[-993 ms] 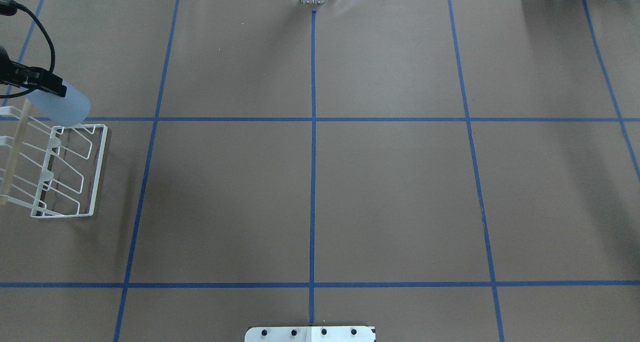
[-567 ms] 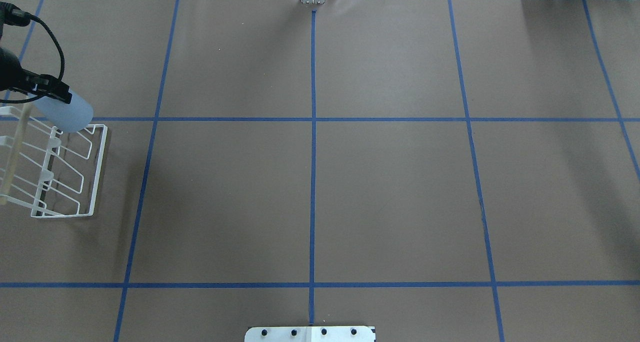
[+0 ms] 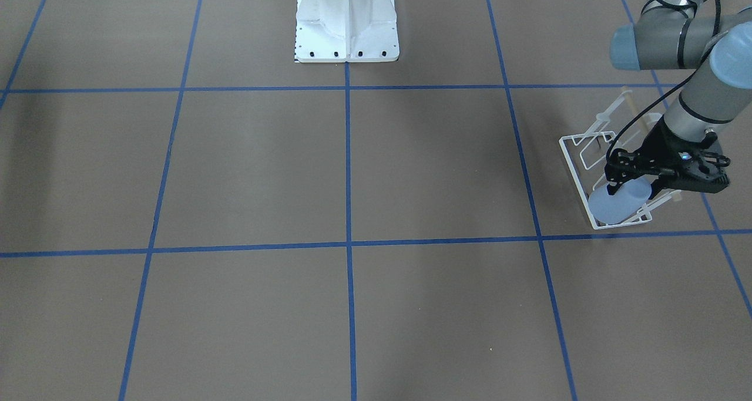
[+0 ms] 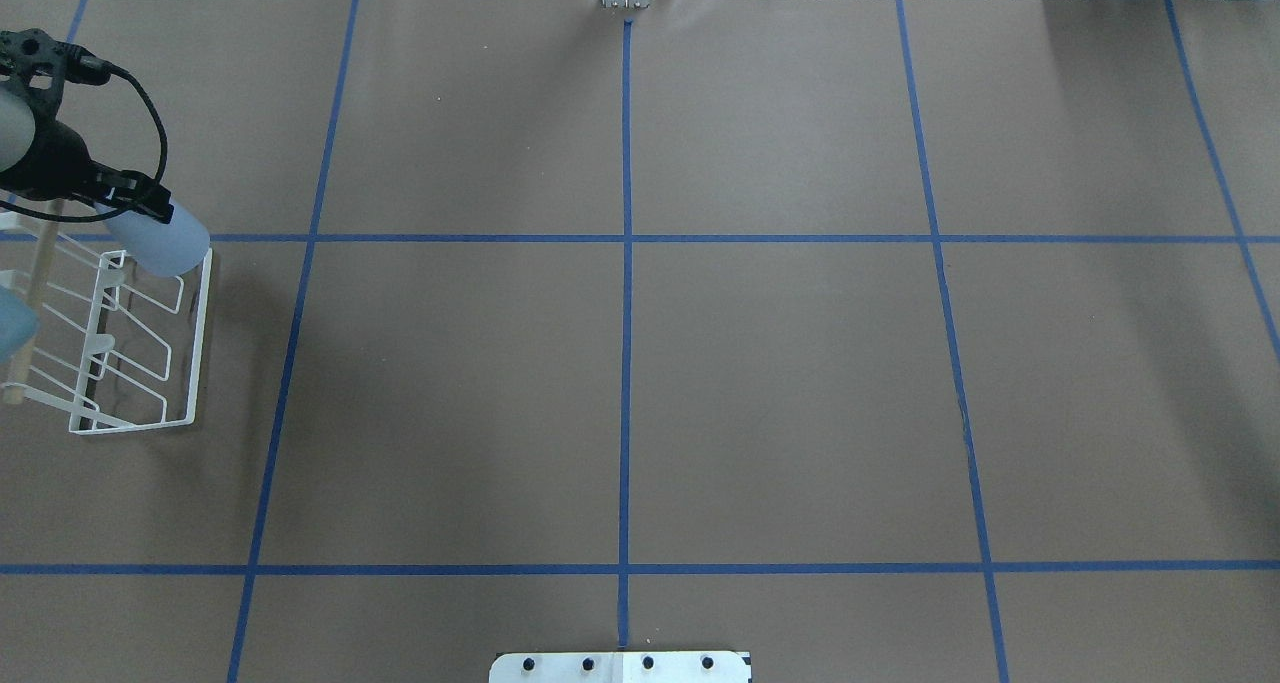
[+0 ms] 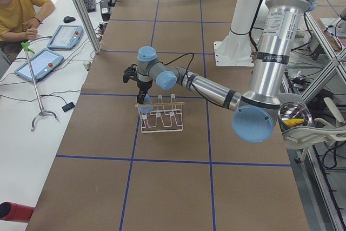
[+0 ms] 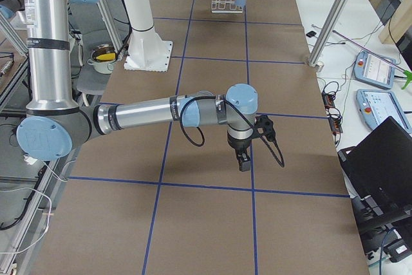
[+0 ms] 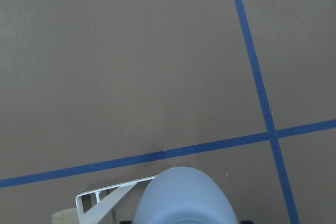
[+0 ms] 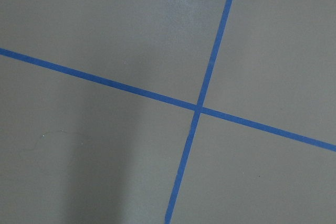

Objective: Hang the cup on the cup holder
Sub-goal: 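Lower the cup onto the rack's wooden peg with the left gripper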

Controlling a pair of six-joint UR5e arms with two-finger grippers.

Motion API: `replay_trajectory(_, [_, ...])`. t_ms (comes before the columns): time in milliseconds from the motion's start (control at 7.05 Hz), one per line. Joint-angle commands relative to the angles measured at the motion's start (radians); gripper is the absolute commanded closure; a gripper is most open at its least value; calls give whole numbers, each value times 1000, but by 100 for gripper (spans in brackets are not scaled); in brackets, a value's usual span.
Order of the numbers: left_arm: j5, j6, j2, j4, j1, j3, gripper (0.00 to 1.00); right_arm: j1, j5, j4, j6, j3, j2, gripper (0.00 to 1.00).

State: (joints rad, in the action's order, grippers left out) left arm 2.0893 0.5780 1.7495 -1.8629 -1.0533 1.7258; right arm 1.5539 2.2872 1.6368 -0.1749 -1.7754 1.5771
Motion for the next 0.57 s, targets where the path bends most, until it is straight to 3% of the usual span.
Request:
replay_trajectory(0, [3, -4, 11, -10, 1, 0, 1, 0, -3, 0, 0, 2, 0, 0])
replay_trajectory(284, [31, -12, 30, 28, -29, 33, 1, 0, -26, 6, -2, 16, 7, 0])
replay_trajectory(426, [108, -135, 42, 121, -124, 59, 1, 0, -41, 5, -5, 16, 23, 0])
